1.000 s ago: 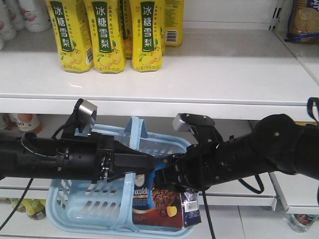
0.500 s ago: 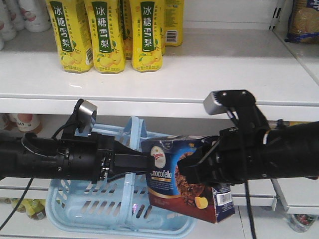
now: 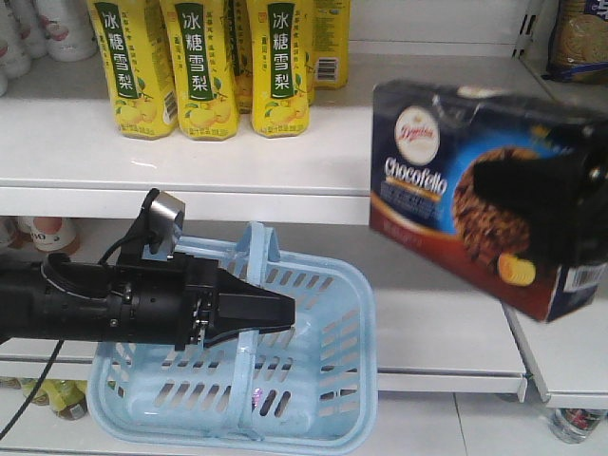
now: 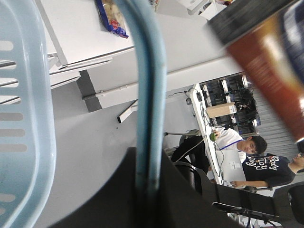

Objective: Left arm holds basket, right arm returns cookies
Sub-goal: 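Lift the cookie box out of the basket with the right gripper, then place the cookie box upright on the upper shelf with the right gripper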

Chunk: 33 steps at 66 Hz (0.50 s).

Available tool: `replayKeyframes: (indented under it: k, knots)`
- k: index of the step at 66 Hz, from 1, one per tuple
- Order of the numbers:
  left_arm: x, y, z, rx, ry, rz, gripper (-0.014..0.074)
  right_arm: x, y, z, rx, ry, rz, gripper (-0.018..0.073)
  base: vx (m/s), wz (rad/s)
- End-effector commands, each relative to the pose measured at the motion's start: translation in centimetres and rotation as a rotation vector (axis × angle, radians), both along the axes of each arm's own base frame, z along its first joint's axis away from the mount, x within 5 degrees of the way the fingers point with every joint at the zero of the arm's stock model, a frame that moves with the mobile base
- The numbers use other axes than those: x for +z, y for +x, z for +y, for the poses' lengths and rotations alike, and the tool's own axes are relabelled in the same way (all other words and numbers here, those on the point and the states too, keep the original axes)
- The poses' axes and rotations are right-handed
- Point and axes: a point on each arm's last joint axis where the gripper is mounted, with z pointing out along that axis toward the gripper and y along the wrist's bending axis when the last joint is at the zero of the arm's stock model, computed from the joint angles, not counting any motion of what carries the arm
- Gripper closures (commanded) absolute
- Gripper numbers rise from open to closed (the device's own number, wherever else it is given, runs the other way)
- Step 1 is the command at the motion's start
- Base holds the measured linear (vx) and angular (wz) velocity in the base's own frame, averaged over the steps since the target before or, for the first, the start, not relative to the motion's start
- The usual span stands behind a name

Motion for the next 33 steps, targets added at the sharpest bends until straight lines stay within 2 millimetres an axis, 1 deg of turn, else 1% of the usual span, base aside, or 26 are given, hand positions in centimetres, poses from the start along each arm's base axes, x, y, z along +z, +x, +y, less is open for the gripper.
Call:
replayKeyframes:
  k: [1, 8, 16, 24, 27, 33]
  knots:
    - [3.1, 0.1, 0.0, 0.024, -0.146, -0.059, 0.0599, 3.8, 0.1, -0.9, -0.086, 0.067, -0.162, 0.0395, 0.00, 0.00]
    - [3.1, 0.1, 0.0, 0.024, -0.146, -0.059, 0.0599, 4.6, 1.3, -0.9, -0.154, 0.077, -0.161, 0.0395, 0.00, 0.00]
    - [3.1, 0.1, 0.0, 0.024, -0.146, -0.059, 0.0599, 4.1, 2.8, -0.5, -0.196, 0.052, -0.141, 0.0391, 0.00, 0.00]
    - [3.1, 0.1, 0.0, 0.024, -0.146, -0.059, 0.0599, 3.9, 3.8, -0.5, -0.232, 0.033, -0.153, 0.0389, 0.00, 0.00]
    - [3.1, 0.1, 0.0, 0.024, -0.146, -0.059, 0.0599, 4.0, 4.1, -0.8, -0.260, 0.048, -0.159, 0.0388, 0.00, 0.00]
    - [3.1, 0.1, 0.0, 0.024, -0.146, -0.059, 0.0599, 4.2, 4.7, -2.2, -0.334, 0.065, -0.178, 0.0387, 0.00, 0.00]
